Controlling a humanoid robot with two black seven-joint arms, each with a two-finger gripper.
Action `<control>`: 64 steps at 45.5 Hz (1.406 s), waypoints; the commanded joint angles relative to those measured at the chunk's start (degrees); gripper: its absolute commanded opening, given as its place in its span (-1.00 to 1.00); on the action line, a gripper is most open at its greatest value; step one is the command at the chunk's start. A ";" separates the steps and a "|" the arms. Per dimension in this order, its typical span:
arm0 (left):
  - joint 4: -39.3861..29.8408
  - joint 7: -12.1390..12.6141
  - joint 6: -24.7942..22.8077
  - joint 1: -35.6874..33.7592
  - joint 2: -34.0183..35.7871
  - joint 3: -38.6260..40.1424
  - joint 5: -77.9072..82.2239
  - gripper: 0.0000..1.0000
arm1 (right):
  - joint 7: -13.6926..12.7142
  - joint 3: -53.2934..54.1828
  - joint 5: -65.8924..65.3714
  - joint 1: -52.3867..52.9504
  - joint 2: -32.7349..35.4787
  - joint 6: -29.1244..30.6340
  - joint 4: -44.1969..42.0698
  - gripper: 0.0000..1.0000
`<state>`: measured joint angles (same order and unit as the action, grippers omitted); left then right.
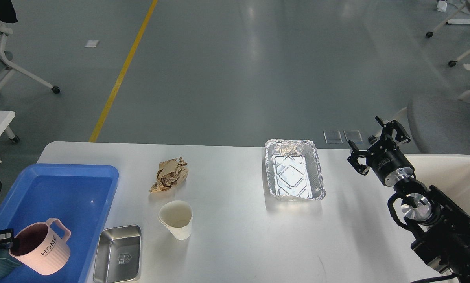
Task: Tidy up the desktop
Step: 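Lower the pink mug into the blue tray and release it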
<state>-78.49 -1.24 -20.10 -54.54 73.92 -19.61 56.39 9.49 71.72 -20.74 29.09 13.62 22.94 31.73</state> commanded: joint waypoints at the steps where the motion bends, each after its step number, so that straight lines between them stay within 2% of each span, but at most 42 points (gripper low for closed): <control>1: 1.50 -0.08 1.03 1.72 -1.40 0.01 0.03 -1.00 | 0.00 0.00 0.00 -0.09 0.10 0.00 0.00 1.00; 9: 1.50 -0.08 4.72 2.77 -1.93 0.10 -0.06 -1.00 | 0.00 0.00 0.00 -0.09 0.01 0.00 0.00 1.00; 15: 1.50 -0.08 5.25 2.95 -1.93 0.10 -0.14 -0.97 | 0.00 0.00 0.00 -0.09 0.01 0.00 0.00 1.00; 21: 1.50 -0.08 5.25 2.95 -1.85 0.10 -0.15 -0.68 | 0.00 0.00 0.00 0.00 -0.08 0.00 0.00 1.00; 24: 1.50 -0.08 5.25 2.95 -1.85 0.36 -0.32 -0.47 | 0.00 0.00 0.00 0.00 -0.08 0.00 0.00 1.00; 38: 1.50 -0.08 4.99 2.69 -1.67 0.80 -0.41 0.15 | 0.00 0.00 0.00 -0.09 -0.08 0.00 0.00 1.00; 44: 1.32 -0.08 4.72 2.60 -1.41 2.47 -0.50 0.35 | 0.00 0.00 0.00 0.00 -0.08 0.00 0.00 1.00; 46: 1.15 -0.08 4.64 2.60 -1.41 3.52 -0.50 0.51 | 0.00 0.00 0.00 0.00 -0.17 0.00 0.00 1.00; 48: 0.97 -0.08 4.64 2.60 -1.32 4.49 -0.58 0.59 | 0.00 0.00 0.00 0.00 -0.17 0.00 0.00 1.00; 55: 0.09 -0.34 4.20 2.42 -1.32 7.13 -0.67 0.72 | 0.00 0.00 0.00 0.00 -0.17 0.00 0.00 1.00; 60: -1.92 -1.57 3.14 2.16 -0.88 9.58 -0.67 0.74 | 0.00 0.00 0.00 0.00 -0.17 0.00 0.00 1.00; 64: -4.21 -1.66 1.74 2.07 -0.44 11.61 -0.58 0.74 | 0.00 0.00 0.00 0.00 -0.17 -0.09 0.00 1.00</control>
<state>-80.11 -2.51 -16.82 -52.29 72.93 -10.46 55.72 9.49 71.72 -20.74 29.08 13.44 22.94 31.73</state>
